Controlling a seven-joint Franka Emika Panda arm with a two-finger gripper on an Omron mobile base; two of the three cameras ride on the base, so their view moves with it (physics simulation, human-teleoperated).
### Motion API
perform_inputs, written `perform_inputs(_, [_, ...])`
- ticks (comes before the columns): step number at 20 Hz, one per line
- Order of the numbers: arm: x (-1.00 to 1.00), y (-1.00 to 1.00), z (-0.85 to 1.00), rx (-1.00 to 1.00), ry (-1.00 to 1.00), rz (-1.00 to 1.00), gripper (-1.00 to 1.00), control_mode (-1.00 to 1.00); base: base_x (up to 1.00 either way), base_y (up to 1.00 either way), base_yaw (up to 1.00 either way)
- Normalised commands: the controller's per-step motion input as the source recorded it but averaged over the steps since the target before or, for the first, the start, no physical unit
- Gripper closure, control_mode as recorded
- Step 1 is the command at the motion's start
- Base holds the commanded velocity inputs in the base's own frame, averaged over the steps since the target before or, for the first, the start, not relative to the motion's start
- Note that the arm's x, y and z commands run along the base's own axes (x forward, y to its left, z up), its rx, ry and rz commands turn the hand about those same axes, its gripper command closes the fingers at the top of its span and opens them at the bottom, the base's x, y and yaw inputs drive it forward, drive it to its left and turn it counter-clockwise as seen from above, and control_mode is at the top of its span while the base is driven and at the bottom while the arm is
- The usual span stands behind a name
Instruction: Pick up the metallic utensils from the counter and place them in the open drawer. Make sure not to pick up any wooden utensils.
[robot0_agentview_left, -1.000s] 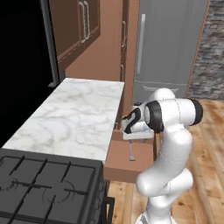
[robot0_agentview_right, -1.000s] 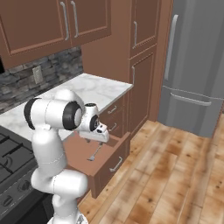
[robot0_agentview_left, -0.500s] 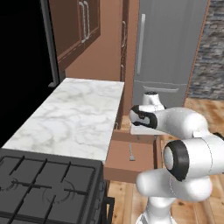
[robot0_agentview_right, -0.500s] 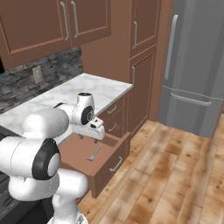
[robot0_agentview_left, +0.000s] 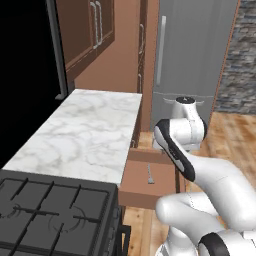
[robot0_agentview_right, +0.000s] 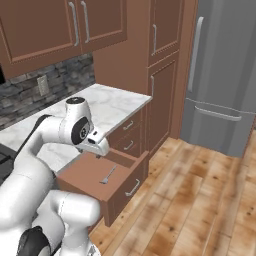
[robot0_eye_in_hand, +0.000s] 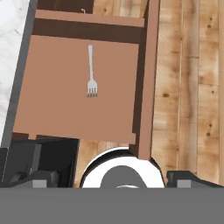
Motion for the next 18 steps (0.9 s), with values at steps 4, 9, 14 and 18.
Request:
perform_inputs(4, [-0.38,-0.02,0.37,0.00,0.00,-0.04,-1.00,-1.00,0.00,0.00,0.00])
perform_inputs(9, [-0.12,-0.13,0.04,0.00,0.01,-0.04,-1.00,-1.00,0.00,0.00,0.00])
perform_inputs(14, [0.00,0.00,0.00,0.00,0.00,0.00,-1.00,-1.00,0.00,0.00,0.00])
perform_inputs(18, [0.00,0.00,0.00,0.00,0.00,0.00,-1.00,-1.00,0.00,0.00,0.00])
